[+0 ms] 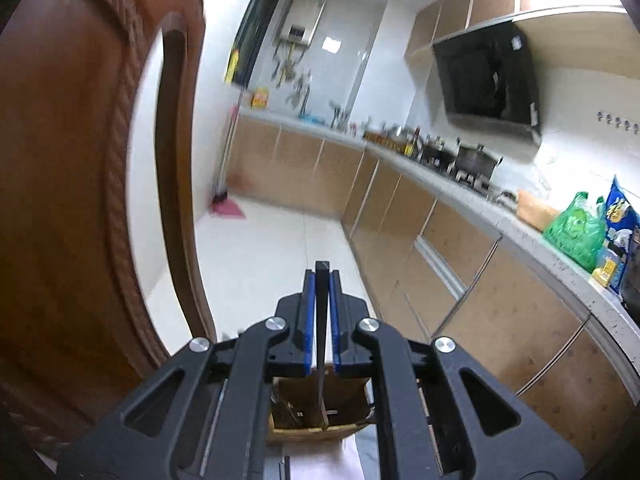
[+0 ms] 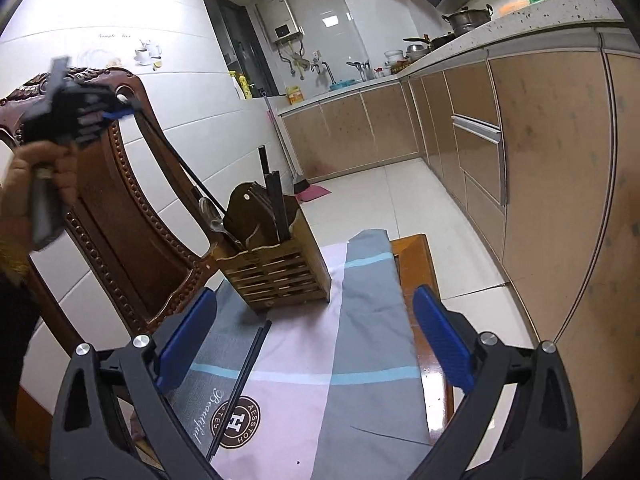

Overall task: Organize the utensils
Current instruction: 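Lower the left tool's chopstick into the holder and open the left tool, then pull both open tools back over the two chopsticks on the cloth, then lower the left tool onto a black chopstick and close on it while the right tool grasps the other, then lift both held chopsticks and carry them over the wooden holder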

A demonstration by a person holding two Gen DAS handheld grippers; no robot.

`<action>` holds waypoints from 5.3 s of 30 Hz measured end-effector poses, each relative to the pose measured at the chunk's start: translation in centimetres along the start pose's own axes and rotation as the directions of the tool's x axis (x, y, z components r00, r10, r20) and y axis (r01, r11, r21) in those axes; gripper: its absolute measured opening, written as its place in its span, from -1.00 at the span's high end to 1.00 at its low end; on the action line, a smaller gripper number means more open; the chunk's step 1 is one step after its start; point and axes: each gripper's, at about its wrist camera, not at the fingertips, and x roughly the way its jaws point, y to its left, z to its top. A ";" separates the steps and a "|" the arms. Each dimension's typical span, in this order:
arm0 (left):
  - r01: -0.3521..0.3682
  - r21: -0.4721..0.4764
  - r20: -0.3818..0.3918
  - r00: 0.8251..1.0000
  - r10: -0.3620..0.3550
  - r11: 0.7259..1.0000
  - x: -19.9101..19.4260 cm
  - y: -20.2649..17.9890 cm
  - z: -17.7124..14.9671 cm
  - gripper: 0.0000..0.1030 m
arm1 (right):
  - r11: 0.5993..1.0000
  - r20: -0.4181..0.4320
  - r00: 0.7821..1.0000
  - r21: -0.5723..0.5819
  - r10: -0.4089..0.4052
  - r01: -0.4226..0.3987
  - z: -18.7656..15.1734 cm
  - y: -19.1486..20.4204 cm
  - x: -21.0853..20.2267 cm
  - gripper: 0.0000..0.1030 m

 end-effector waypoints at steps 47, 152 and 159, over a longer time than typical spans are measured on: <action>-0.137 0.327 -0.528 0.794 0.301 0.935 6.4 4.0 -32.3 -0.47 | 0.983 -0.236 0.970 -0.184 -0.051 0.007 -4.4 5.1 5.0 -0.87; 0.070 0.138 -0.258 0.966 -0.033 0.988 -3.7 2.4 -15.0 0.87 | 0.983 -0.138 0.990 -0.172 0.033 -0.056 2.9 7.1 1.3 0.86; 0.065 0.112 -0.080 0.995 -0.056 0.992 -9.4 3.0 -11.3 0.87 | 0.974 0.066 0.997 -0.225 0.048 -0.032 10.0 12.3 -1.4 0.86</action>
